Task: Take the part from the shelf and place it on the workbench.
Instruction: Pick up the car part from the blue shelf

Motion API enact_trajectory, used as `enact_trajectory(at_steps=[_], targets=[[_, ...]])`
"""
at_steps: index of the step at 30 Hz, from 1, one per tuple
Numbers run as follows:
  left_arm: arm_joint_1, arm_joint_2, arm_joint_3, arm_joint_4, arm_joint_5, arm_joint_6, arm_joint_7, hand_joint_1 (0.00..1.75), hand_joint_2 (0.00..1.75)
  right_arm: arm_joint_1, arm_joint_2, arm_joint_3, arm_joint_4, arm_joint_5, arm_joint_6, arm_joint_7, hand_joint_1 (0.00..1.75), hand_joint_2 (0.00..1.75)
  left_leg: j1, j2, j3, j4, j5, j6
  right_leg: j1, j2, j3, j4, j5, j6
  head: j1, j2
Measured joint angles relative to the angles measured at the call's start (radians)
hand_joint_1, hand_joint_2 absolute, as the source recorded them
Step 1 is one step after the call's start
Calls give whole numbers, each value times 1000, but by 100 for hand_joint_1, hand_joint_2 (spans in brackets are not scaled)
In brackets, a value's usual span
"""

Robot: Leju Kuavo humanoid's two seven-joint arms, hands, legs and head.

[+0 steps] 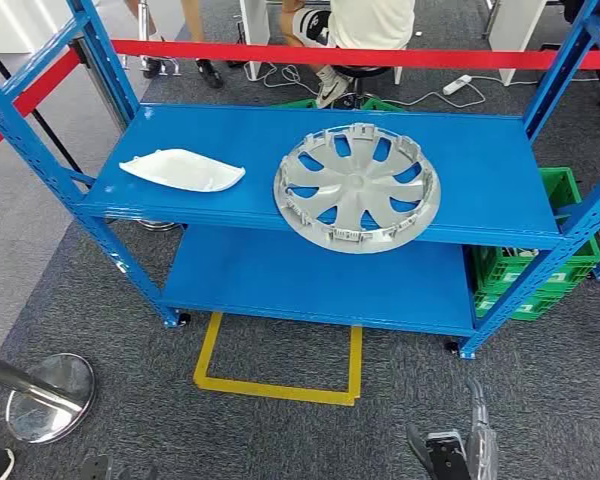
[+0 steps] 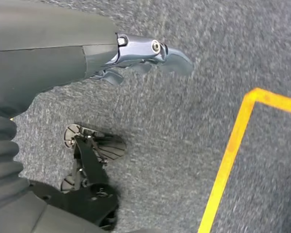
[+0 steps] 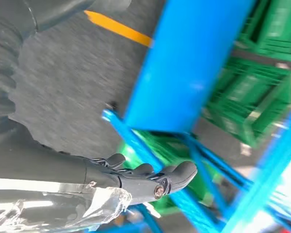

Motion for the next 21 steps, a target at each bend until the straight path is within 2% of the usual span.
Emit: enact_trajectory(at_steps=[2,3,4,5,7,8,9,10,13,14,15,18,19,20,21], targets=[[0,0,0,2,-9,4,1,0,175,10,3,19,-26,17,-13,-3,0,175,0,0,-48,74,-19,-1,1,0,5,0,-6,-2,0,0],[1,-1,1,4,-18,8,3,0,175,19,6,38,-51,34,-26,-6,0,175,0,0,-87,127,-25,-1,1,0,12,0,-12,-3,-1,0],[1,-1,1,6,-27,12,5,0,175,30,8,57,-77,51,-39,-9,0,175,0,0,-110,146,-10,0,1,1,20,0,-20,-3,-1,0],[1,-1,1,8,-36,16,8,0,175,40,11,76,-103,68,-53,-11,0,175,0,0,-114,127,26,3,1,2,32,0,-28,-1,-2,0],[1,-2,3,12,-54,23,11,0,175,57,18,113,-155,104,-81,-17,0,175,0,2,-82,15,121,8,0,3,56,-1,-49,7,-3,0],[0,-2,4,15,-63,27,12,0,175,64,21,131,-182,123,-94,-19,0,175,-2,3,-57,-45,146,11,2,4,64,-1,-60,13,-4,0],[-2,-3,6,17,-71,30,13,0,175,70,23,148,-208,141,-107,-22,0,175,-3,5,-39,-85,153,13,4,5,69,-4,-68,18,-6,0],[-4,-5,7,20,-80,33,15,0,175,77,25,164,-233,160,-118,-24,0,175,-4,6,-29,-106,145,17,7,5,76,-6,-72,24,-6,0],[-6,-9,9,26,-105,44,17,0,175,94,27,206,-309,222,-151,-32,0,175,-2,3,-13,-124,125,36,8,1,96,-12,-78,41,-3,0],[-6,-10,11,27,-113,47,17,0,175,98,27,217,-335,243,-163,-34,0,175,-1,2,-5,-127,121,42,8,1,84,10,-87,45,0,0],[-6,-10,13,28,-122,51,18,0,175,100,26,226,-358,265,-174,-37,0,175,0,1,4,-129,116,48,8,0,56,59,-103,48,3,0],[-8,-13,18,33,-149,61,19,0,175,110,24,249,-420,340,-204,-43,0,175,-5,0,26,-130,94,59,9,0,-76,251,-164,48,10,0],[-8,-14,19,35,-160,65,21,0,175,114,23,256,-439,373,-215,-46,0,175,-7,-1,37,-130,85,61,11,0,-105,273,-162,45,10,0],[-8,-14,20,37,-171,68,24,0,175,117,21,264,-456,405,-228,-48,0,175,-9,-3,52,-130,75,61,13,0,-119,262,-140,42,10,0],[-8,-14,21,39,-180,71,26,0,175,118,19,271,-469,432,-237,-50,0,175,-10,-4,69,-130,64,61,16,1,-116,216,-96,36,11,0]])
